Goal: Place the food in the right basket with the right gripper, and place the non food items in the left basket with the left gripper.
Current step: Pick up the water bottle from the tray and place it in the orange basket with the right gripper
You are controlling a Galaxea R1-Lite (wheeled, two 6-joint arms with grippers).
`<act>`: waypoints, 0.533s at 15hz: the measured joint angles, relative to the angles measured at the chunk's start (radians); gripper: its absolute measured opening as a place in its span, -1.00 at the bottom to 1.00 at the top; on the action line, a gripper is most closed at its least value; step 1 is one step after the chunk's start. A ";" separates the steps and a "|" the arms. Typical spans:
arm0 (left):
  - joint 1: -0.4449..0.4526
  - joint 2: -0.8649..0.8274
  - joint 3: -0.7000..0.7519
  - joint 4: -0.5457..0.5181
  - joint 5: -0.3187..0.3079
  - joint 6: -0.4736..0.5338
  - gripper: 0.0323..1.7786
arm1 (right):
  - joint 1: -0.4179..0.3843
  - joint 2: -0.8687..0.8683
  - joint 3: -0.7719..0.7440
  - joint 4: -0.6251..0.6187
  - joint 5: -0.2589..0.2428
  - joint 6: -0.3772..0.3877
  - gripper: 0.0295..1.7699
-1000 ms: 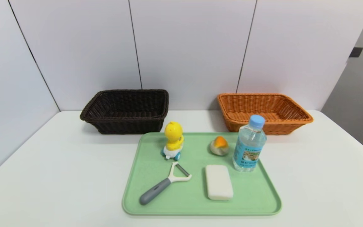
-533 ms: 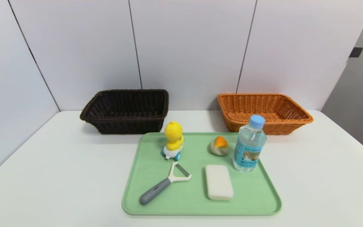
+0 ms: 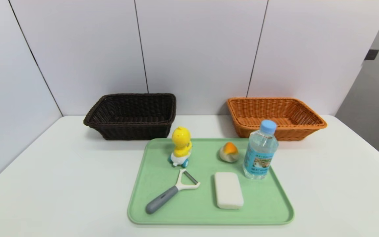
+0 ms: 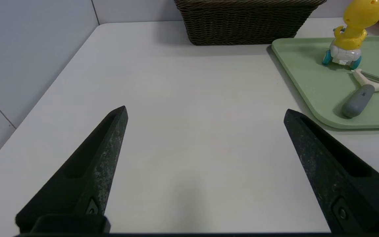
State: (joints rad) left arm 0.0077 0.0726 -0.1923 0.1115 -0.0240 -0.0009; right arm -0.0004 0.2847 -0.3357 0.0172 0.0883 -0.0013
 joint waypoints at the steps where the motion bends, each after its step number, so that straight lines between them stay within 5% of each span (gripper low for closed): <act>1: 0.000 0.050 -0.060 0.027 -0.002 0.000 0.90 | 0.000 0.093 -0.090 0.003 0.012 0.029 0.92; 5: 0.001 0.349 -0.309 0.027 -0.017 0.000 0.90 | 0.020 0.437 -0.374 0.010 0.083 0.092 0.92; 8: -0.001 0.614 -0.494 -0.002 -0.024 0.000 0.90 | 0.134 0.646 -0.491 0.014 0.085 0.121 0.92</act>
State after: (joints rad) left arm 0.0070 0.6870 -0.6868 0.1096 -0.0481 -0.0009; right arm 0.1340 0.9302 -0.8268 0.0311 0.1732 0.1202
